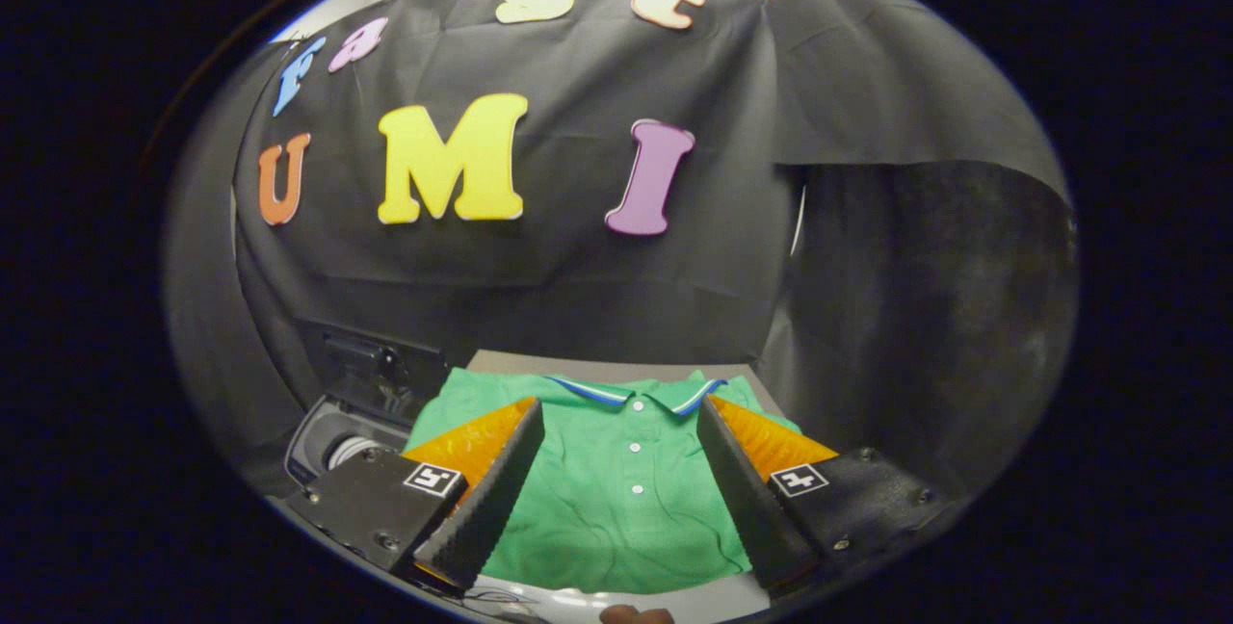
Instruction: Put the clothes into the washing machine and then close the washing machine lid.
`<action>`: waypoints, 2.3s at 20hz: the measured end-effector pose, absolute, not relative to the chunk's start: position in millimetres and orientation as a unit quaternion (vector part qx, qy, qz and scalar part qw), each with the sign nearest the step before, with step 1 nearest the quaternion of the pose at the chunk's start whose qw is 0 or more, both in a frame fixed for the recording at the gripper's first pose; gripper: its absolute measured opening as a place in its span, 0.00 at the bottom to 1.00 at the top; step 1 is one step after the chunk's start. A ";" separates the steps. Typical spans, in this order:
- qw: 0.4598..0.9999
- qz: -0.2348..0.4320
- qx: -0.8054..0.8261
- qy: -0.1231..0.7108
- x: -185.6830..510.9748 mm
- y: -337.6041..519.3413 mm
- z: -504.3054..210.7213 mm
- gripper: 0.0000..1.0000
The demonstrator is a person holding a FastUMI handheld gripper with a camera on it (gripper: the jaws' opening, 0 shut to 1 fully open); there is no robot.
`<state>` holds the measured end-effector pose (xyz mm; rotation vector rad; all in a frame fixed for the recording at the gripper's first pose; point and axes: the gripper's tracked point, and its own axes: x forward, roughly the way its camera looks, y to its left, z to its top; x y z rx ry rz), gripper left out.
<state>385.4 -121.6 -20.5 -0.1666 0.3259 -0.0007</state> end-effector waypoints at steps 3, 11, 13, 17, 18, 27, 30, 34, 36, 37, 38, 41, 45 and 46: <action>0.976 -0.006 -0.088 0.197 404.7 -134.6 -51.2 1.00; 0.965 0.002 -0.067 0.253 415.0 -146.7 -108.4 1.00; 0.964 0.006 -0.073 0.255 415.9 -146.1 -108.8 1.00; 0.963 0.009 -0.055 0.264 416.4 -145.7 -112.2 1.00; 0.964 0.001 -0.038 0.262 417.2 -144.6 -113.3 1.00; 0.963 0.008 -0.047 0.266 421.8 -141.9 -113.9 0.08; 0.960 0.009 -0.021 0.280 421.7 -141.2 -107.9 0.06; 0.964 0.021 0.010 0.266 411.7 -135.0 -85.4 0.05; 0.967 0.029 0.023 0.252 406.7 -130.8 -64.9 0.05; 0.968 0.033 0.032 0.248 404.7 -128.0 -57.2 0.05; 0.967 0.036 0.043 0.248 403.4 -125.5 -48.7 0.05; 0.967 0.049 0.078 0.238 397.6 -111.5 -21.9 0.05; 0.967 0.084 0.102 0.217 385.9 -81.2 17.7 0.05; 0.966 0.096 0.106 0.213 382.8 -70.7 24.5 0.05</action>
